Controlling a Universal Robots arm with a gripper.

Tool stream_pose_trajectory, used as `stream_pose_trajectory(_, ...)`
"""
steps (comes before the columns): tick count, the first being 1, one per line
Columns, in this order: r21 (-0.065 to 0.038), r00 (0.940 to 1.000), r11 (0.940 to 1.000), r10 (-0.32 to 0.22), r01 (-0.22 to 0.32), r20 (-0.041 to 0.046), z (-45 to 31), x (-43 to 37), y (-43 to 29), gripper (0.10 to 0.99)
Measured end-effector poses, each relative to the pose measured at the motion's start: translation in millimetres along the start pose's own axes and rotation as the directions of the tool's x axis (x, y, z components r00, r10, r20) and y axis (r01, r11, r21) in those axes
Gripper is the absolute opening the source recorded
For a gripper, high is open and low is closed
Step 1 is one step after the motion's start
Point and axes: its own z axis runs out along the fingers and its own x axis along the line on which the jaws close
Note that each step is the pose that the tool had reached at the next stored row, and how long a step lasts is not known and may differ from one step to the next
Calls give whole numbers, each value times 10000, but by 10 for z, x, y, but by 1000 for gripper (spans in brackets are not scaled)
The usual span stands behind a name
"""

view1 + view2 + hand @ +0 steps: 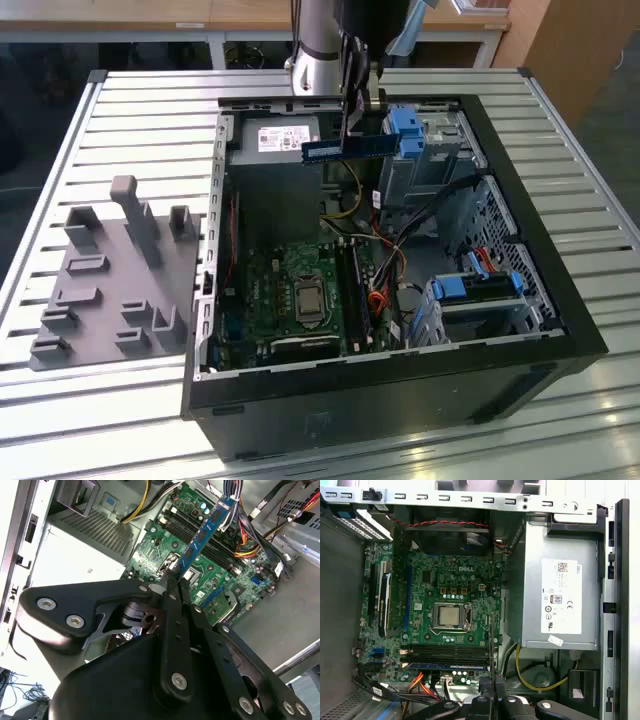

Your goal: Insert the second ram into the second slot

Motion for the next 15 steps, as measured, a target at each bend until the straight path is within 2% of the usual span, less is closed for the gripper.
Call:
stream_pose_trajectory(9,0,10000,10000,0,0,-1,-1,13,0,137)
stream_pose_trajectory(15,0,10000,10000,0,0,0,-1,59,2,137)
